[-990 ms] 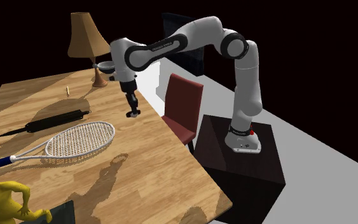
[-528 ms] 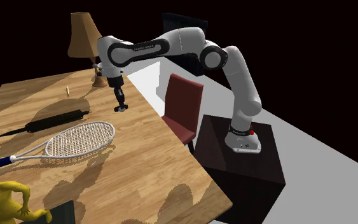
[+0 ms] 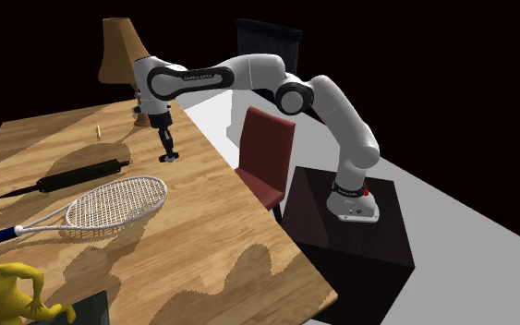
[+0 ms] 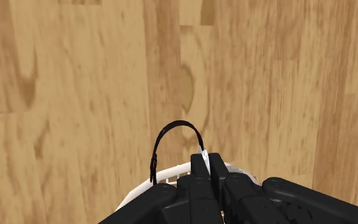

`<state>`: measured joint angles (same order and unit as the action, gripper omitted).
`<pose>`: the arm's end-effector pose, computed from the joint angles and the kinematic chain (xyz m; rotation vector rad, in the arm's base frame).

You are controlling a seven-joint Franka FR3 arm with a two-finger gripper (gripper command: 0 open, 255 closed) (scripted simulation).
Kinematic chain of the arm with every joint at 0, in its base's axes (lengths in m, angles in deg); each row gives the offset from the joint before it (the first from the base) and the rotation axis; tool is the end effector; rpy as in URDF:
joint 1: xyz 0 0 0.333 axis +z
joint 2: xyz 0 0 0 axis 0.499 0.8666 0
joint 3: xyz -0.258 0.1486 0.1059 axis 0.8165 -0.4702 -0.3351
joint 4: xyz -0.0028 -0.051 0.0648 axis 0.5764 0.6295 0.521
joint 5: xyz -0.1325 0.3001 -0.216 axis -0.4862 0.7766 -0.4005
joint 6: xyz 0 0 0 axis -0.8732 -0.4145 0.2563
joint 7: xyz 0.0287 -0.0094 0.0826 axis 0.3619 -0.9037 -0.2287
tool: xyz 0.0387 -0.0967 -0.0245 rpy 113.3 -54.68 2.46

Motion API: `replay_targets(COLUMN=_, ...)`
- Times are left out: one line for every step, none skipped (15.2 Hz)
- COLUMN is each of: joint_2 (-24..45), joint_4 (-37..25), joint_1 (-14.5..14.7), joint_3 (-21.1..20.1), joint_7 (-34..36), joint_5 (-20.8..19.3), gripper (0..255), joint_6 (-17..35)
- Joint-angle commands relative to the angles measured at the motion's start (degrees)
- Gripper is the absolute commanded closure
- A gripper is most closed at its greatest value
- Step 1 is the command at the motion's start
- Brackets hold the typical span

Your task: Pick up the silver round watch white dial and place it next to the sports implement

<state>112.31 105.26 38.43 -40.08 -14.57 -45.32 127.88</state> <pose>0.7178 0.1727 0.4421 -2.7199 -1.1453 0.1146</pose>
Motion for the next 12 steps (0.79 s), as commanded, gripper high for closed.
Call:
replay_targets(joint_2=-0.2, joint_4=1.8, joint_1=-0.1, joint_3=0.0, joint_7=-0.2, joint_5=0.0, gripper=255, joint_6=1.7)
replay_targets(joint_2=-0.3, joint_4=2.8, joint_1=-0.1, joint_3=0.0, joint_7=-0.3, joint_5=0.0, gripper=255, joint_6=2.5)
replay_targets(joint_2=-0.4, joint_4=3.7, joint_1=-0.1, joint_3=0.0, joint_7=-0.5, joint_5=0.1, gripper=255, joint_6=3.4)
replay_targets(joint_2=-0.5, joint_4=4.6, joint_1=-0.1, joint_3=0.1, joint_7=-0.6, joint_5=0.1, gripper=255, joint_6=4.2)
replay_targets(joint_2=-0.5, joint_4=5.5, joint_1=-0.2, joint_3=0.1, joint_7=-0.7, joint_5=0.1, gripper=255, joint_6=5.0)
replay_targets(joint_2=-0.5, joint_4=6.3, joint_1=-0.2, joint_3=0.1, joint_7=-0.8, joint_5=0.1, gripper=255, joint_6=5.7)
replay_targets(joint_2=-0.5, joint_4=7.1, joint_1=-0.2, joint_3=0.1, joint_7=-0.9, joint_5=0.1, gripper=255, joint_6=6.5)
replay_targets(joint_2=-0.5, joint_4=7.8, joint_1=-0.2, joint_3=0.1, joint_7=-1.0, joint_5=0.1, gripper=255, joint_6=7.3)
replay_targets(joint_2=-0.5, joint_4=8.5, joint_1=-0.2, joint_3=0.1, joint_7=-1.1, joint_5=0.1, gripper=255, joint_6=8.0)
replay_targets(joint_2=-0.4, joint_4=9.2, joint_1=-0.2, joint_3=0.1, joint_7=-1.2, joint_5=0.1, gripper=255, joint_6=8.7)
replay_targets(joint_2=-0.3, joint_4=9.8, joint_1=-0.2, joint_3=0.1, joint_7=-1.2, joint_5=0.1, gripper=255, joint_6=9.4)
replay_targets(joint_2=-0.2, joint_4=10.4, joint_1=-0.2, joint_3=0.1, joint_7=-1.3, joint_5=0.2, gripper=255, joint_6=10.1)
